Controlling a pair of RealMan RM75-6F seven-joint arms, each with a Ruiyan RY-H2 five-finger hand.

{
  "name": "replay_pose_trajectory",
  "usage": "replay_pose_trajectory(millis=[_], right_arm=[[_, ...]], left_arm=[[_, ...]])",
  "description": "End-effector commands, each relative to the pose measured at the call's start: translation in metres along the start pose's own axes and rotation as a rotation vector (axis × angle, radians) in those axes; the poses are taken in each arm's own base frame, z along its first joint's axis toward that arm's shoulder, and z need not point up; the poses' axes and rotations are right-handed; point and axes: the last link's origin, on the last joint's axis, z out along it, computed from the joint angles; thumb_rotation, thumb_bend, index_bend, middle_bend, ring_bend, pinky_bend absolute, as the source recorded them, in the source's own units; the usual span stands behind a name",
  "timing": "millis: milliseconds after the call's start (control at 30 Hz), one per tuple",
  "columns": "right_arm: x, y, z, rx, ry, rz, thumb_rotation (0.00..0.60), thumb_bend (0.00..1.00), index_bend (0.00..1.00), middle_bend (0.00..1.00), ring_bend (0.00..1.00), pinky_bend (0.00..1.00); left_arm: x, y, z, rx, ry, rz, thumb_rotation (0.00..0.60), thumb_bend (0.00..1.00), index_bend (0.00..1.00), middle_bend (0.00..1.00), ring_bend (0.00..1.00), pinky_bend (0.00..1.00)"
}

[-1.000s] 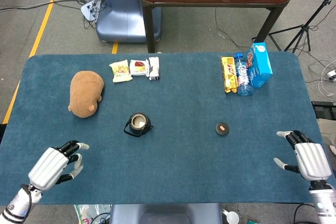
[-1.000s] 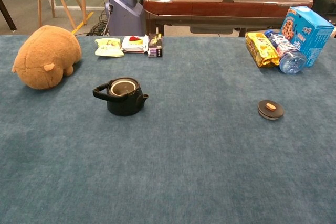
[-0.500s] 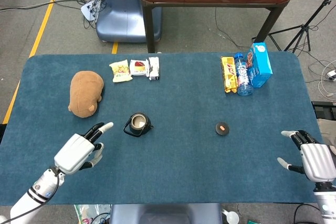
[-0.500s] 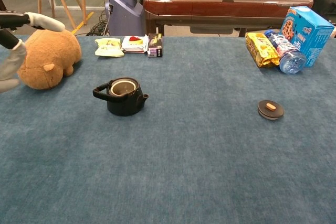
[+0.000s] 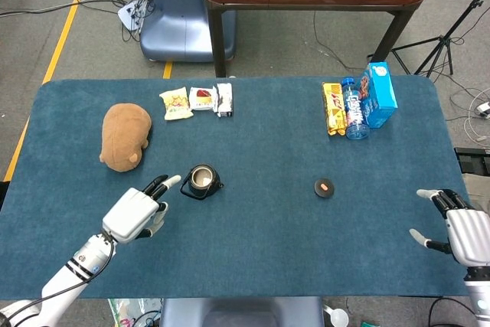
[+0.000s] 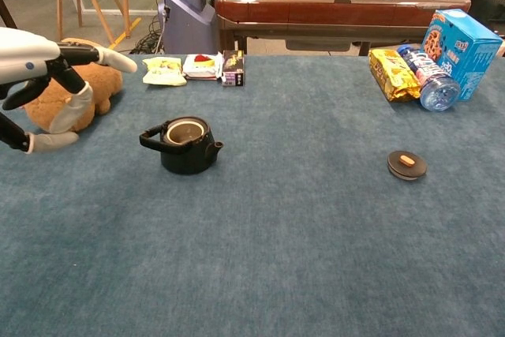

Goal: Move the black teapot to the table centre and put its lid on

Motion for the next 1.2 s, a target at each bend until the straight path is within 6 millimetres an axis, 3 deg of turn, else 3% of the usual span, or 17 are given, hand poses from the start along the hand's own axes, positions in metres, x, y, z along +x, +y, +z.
replay_pose_trajectory(millis=[33, 233, 367, 467, 733, 800, 967, 1200], right_arm=[[0.001, 0.001, 0.0, 0.0, 0.001, 0.002, 0.6, 0.0, 0.3, 0.33, 0.23, 0.43], [0.001, 0.001, 0.0, -0.002, -0.001, 0.004, 0.6, 0.0, 0.3, 0.33, 0.23, 0.43], [0.001, 0.002, 0.0, -0.003, -0.002, 0.003, 0.6, 0.0, 0.3, 0.33, 0.23, 0.43], [0.001, 0.002, 0.001, -0.004, -0.003, 0.003, 0.6, 0.0, 0.3, 0.33, 0.23, 0.43], [0.0, 0.002, 0.002, -0.008, -0.007, 0.001, 0.6, 0.0, 0.3, 0.33, 0.23, 0.43], [0.001, 0.002, 0.002, -0.008, -0.008, 0.001, 0.6, 0.0, 0.3, 0.33, 0.23, 0.43], [0.002, 0.003, 0.002, -0.012, -0.005, 0.007, 0.6, 0.0, 0.3, 0.33, 0.23, 0.43], [0.005, 0.006, 0.0, -0.019, 0.007, 0.018, 0.6, 0.0, 0.3, 0.33, 0.23, 0.43]], left_arm=[[-0.001, 0.002, 0.004, 0.001, -0.008, -0.002, 0.6, 0.51, 0.0, 0.01, 0.07, 0.71], [-0.003, 0.001, 0.008, 0.018, -0.013, -0.007, 0.6, 0.18, 0.0, 0.0, 0.06, 0.71], [-0.004, 0.001, 0.009, 0.023, -0.022, -0.039, 0.6, 0.07, 0.0, 0.0, 0.06, 0.71], [-0.004, 0.001, 0.009, 0.022, -0.03, -0.067, 0.6, 0.03, 0.0, 0.0, 0.06, 0.71], [-0.005, 0.002, 0.013, 0.016, -0.018, -0.012, 0.6, 0.02, 0.0, 0.0, 0.06, 0.71], [-0.006, 0.003, 0.015, 0.011, -0.017, -0.005, 0.6, 0.05, 0.0, 0.0, 0.06, 0.71], [-0.006, 0.01, 0.024, -0.011, 0.004, 0.025, 0.6, 0.34, 0.03, 0.01, 0.09, 0.71], [-0.013, 0.023, 0.036, -0.046, -0.031, 0.078, 0.6, 0.55, 0.06, 0.03, 0.1, 0.71]])
